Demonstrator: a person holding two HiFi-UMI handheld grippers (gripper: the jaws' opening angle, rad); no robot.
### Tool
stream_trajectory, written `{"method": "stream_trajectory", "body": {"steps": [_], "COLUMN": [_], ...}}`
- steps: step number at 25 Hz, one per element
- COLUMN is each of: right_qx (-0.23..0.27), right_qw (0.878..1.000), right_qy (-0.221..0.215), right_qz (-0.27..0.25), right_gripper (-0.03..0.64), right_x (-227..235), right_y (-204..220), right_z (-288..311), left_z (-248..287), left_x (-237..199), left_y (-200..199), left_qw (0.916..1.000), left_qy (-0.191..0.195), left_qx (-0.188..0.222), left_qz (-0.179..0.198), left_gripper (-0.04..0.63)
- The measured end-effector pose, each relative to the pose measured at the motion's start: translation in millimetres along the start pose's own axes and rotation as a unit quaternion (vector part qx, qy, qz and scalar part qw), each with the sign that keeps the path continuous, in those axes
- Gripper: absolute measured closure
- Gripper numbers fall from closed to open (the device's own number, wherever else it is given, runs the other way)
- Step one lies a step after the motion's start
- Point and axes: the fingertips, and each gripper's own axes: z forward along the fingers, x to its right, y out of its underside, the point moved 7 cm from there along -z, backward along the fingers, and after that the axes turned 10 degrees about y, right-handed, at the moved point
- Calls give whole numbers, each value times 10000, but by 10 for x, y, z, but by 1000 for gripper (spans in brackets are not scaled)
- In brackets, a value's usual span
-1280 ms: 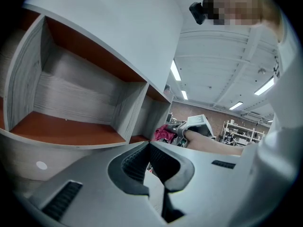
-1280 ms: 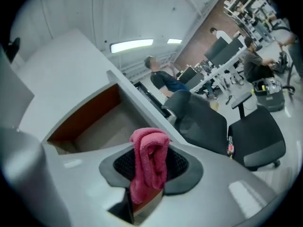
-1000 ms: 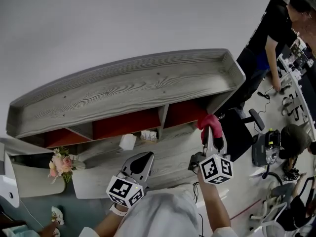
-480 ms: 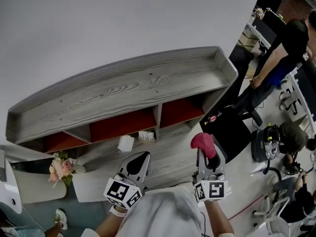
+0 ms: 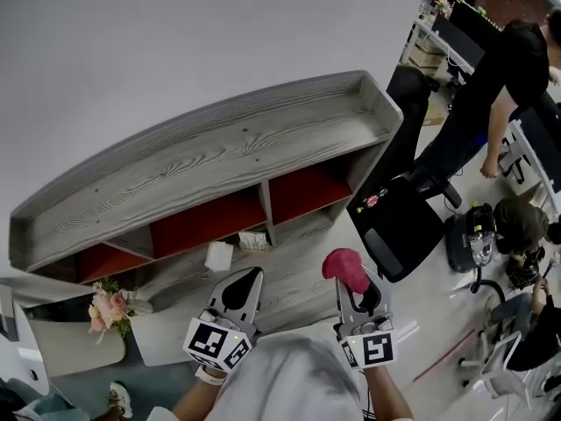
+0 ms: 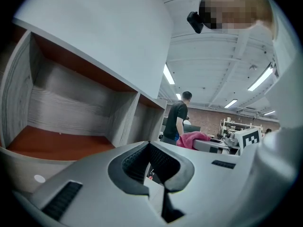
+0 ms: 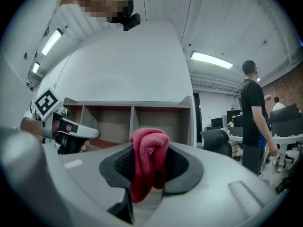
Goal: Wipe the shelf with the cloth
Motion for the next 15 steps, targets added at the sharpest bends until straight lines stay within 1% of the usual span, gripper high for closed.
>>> {"method": "stream_trajectory", "body": {"steps": [8,15], "right_qx": [14,21], "right_qw": [9999,9997], "right_qy": [-125,-243], "right_qz": [96,-7], "right_gripper": [488,488], "right_x": [-28,-93], "right_y": [-33,-150], "right_z": [4,24], "left_z": [-1,-46], "left_x": [46,46], "left_y": [-21,-31], "left_qw": [9999,10000], "left_qy": [41,-9], "left_qx": [28,12], "left_qz": [101,93], "left_gripper": [589,589]}}
